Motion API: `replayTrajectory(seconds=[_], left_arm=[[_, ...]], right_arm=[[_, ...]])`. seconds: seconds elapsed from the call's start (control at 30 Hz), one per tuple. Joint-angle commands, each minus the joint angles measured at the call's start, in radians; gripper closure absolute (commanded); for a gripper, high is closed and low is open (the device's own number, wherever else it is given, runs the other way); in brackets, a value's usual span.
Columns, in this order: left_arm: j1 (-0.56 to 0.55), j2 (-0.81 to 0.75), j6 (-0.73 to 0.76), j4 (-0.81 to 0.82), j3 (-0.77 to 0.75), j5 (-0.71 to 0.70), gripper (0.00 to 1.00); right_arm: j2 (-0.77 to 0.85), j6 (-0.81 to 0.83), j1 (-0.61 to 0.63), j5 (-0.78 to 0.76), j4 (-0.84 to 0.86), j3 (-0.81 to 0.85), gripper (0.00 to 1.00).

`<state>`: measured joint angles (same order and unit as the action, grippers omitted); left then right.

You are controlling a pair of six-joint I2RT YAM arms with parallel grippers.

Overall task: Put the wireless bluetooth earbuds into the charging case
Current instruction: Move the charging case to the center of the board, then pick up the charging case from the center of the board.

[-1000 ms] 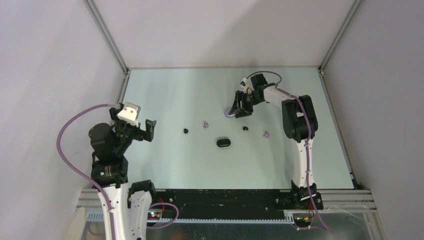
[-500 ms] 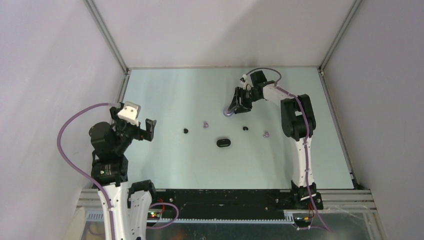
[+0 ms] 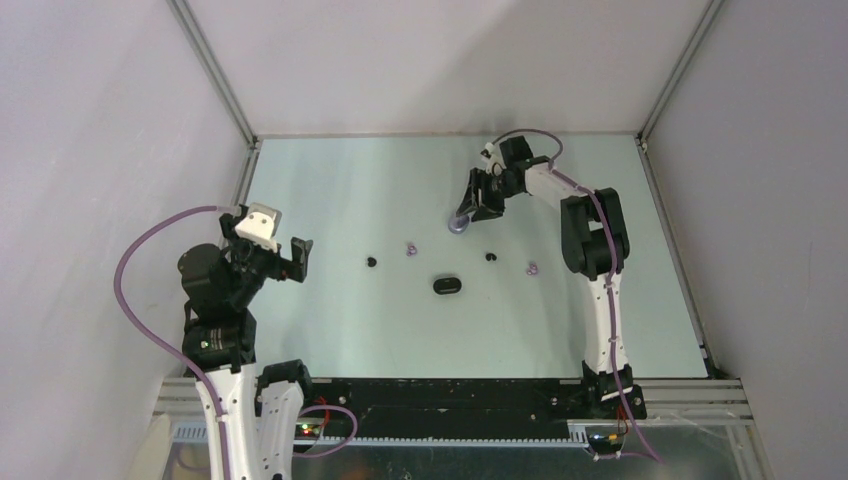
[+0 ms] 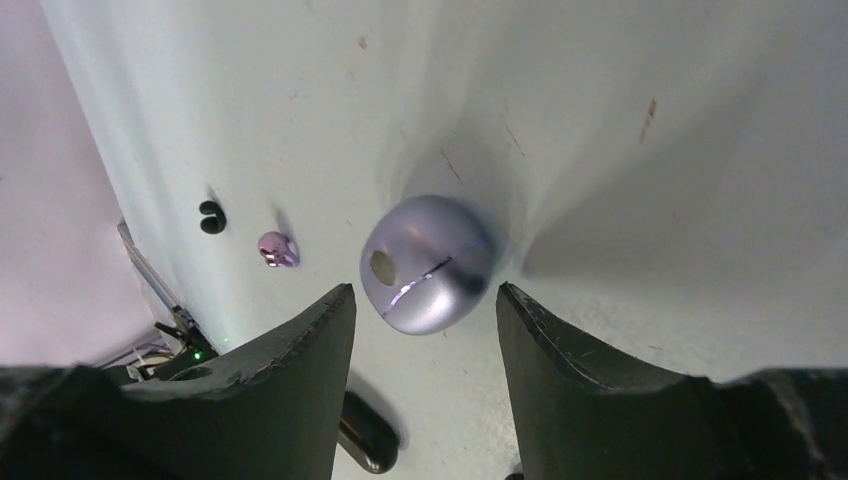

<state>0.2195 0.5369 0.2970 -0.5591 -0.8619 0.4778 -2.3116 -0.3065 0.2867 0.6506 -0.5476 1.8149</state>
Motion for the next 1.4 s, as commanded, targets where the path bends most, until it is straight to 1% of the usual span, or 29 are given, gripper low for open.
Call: replayTrajectory(seconds=[0.0, 0.13, 0.23, 0.43, 0.67, 0.83, 1.03, 1.37], left_arm=[[0.011, 0.002, 0.014, 0.029, 0.014, 0.012, 0.01], [0.012, 0.001, 0.015, 0.027, 0.014, 0.013, 0.01], [0.012, -0.001, 0.015, 0.028, 0.015, 0.012, 0.01], [0.012, 0.002, 0.014, 0.029, 0.014, 0.01, 0.01], [0.012, 0.008, 0.015, 0.03, 0.015, 0.005, 0.01], [0.013, 0.013, 0.015, 0.032, 0.017, 0.005, 0.01], [0.012, 0.016, 0.016, 0.032, 0.017, 0.004, 0.01], [0.011, 0.011, 0.015, 0.032, 0.016, 0.002, 0.01]], right_arm=[[0.062, -0.032, 0.001, -0.036, 0.001, -0.089, 0.41], [0.13, -0.101, 0.004, -0.065, 0.085, -0.222, 0.43], [0.143, -0.13, 0.007, -0.063, 0.14, -0.257, 0.44], [0.089, -0.16, 0.019, -0.007, 0.161, -0.214, 0.44], [0.021, -0.157, 0.016, 0.02, 0.122, -0.109, 0.43], [-0.004, -0.143, 0.013, 0.016, 0.105, -0.052, 0.43], [-0.039, -0.108, 0.015, -0.01, 0.046, 0.018, 0.43], [-0.062, -0.076, 0.039, -0.045, 0.035, 0.003, 0.46]])
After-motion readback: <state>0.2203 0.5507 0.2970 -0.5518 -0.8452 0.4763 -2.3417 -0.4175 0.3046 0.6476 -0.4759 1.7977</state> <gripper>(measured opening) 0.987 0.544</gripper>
